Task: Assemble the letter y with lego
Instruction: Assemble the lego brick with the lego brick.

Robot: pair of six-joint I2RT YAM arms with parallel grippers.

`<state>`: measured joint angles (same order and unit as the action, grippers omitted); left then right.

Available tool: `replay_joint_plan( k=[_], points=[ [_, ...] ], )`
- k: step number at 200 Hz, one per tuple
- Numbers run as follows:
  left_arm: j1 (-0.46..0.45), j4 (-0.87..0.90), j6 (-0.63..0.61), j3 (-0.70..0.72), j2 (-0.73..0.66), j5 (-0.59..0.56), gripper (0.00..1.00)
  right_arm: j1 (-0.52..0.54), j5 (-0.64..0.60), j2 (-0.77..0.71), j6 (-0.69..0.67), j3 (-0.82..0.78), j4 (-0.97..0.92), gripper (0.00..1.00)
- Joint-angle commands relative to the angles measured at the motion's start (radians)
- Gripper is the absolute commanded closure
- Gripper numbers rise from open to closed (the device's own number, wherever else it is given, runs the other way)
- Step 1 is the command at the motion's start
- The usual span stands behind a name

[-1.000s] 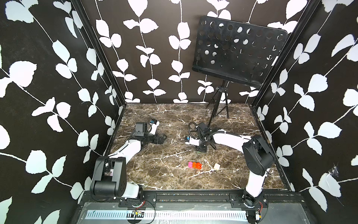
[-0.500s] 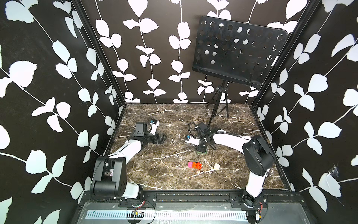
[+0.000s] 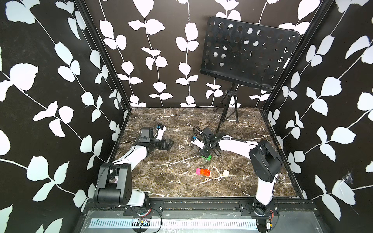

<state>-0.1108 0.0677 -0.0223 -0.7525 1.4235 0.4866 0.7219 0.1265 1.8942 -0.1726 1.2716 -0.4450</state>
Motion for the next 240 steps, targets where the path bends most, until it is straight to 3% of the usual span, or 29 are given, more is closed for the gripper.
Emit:
replay_joint_plan(
  k=[1, 88, 116, 159, 216, 240],
  points=[
    [-0.004, -0.017, 0.002, 0.009, -0.036, 0.016, 0.09, 0.000, -0.056, 0.013, 0.098, -0.049, 0.000, 0.78],
    [-0.004, -0.016, 0.001, 0.010, -0.037, 0.014, 0.09, 0.001, -0.096, 0.003, 0.220, -0.093, -0.012, 0.78],
    [-0.004, -0.016, -0.001, 0.012, -0.041, 0.015, 0.09, 0.003, -0.057, 0.009, 0.201, -0.118, -0.004, 0.77],
    [-0.003, -0.016, -0.004, 0.011, -0.046, 0.010, 0.09, 0.036, -0.147, 0.041, 0.202, -0.120, -0.049, 0.78],
    [-0.003, -0.016, -0.003, 0.013, -0.048, 0.010, 0.09, 0.042, -0.067, 0.056, 0.200, -0.154, -0.007, 0.79],
    [-0.004, -0.015, -0.004, 0.012, -0.052, 0.009, 0.09, 0.027, -0.050, 0.059, 0.290, -0.162, 0.007, 0.79]
  ],
)
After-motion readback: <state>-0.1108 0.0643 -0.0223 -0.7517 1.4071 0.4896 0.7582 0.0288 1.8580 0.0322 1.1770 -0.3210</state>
